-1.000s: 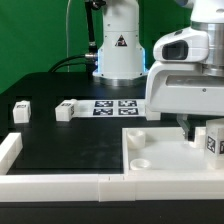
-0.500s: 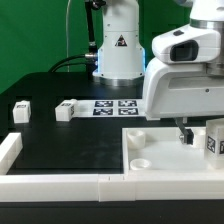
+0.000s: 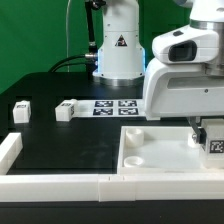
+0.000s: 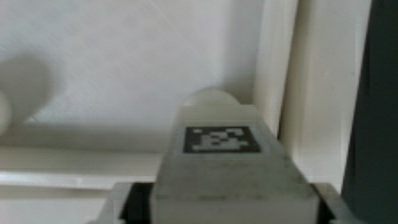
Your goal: Assemble one leg
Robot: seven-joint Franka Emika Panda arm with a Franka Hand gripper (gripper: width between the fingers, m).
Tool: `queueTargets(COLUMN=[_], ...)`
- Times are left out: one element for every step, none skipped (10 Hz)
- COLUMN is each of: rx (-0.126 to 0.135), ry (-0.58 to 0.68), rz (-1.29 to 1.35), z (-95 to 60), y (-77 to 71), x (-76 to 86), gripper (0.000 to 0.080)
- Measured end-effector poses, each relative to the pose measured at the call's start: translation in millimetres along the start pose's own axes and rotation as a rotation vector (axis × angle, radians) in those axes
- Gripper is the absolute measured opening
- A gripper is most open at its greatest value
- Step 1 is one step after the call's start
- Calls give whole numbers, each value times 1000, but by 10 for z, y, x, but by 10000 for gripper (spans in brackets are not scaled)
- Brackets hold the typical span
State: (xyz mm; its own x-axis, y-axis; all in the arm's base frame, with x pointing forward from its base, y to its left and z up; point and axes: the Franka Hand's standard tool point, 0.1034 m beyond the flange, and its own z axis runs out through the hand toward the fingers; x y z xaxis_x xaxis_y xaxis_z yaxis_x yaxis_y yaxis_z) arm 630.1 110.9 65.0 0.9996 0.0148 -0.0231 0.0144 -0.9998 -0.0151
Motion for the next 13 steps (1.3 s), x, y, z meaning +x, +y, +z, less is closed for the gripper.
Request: queueTargets(rx=[2,9,11,5,-11,-39,-53,-83,-95,-94,-94,-94,-94], ry=[0,3,6,-1,-8,-8,-8,-7,-5,-5,-5,-5,-5], rz=[28,173,273,432,560,642,706,849,863,848,849,849,849], z=[0,1,3,1,-8,-15,-19,-24,-26,-25,-21,-20,-19], y=[-4,-15,-14,15,77,164,207,301,343,343,340,340,340], x=[-1,3,-1,-11,-28,-40,-50,-81,-92,-91,-91,-91,-91], gripper=[290,290,290,290,290,293,293,305,305,305,417,417,599])
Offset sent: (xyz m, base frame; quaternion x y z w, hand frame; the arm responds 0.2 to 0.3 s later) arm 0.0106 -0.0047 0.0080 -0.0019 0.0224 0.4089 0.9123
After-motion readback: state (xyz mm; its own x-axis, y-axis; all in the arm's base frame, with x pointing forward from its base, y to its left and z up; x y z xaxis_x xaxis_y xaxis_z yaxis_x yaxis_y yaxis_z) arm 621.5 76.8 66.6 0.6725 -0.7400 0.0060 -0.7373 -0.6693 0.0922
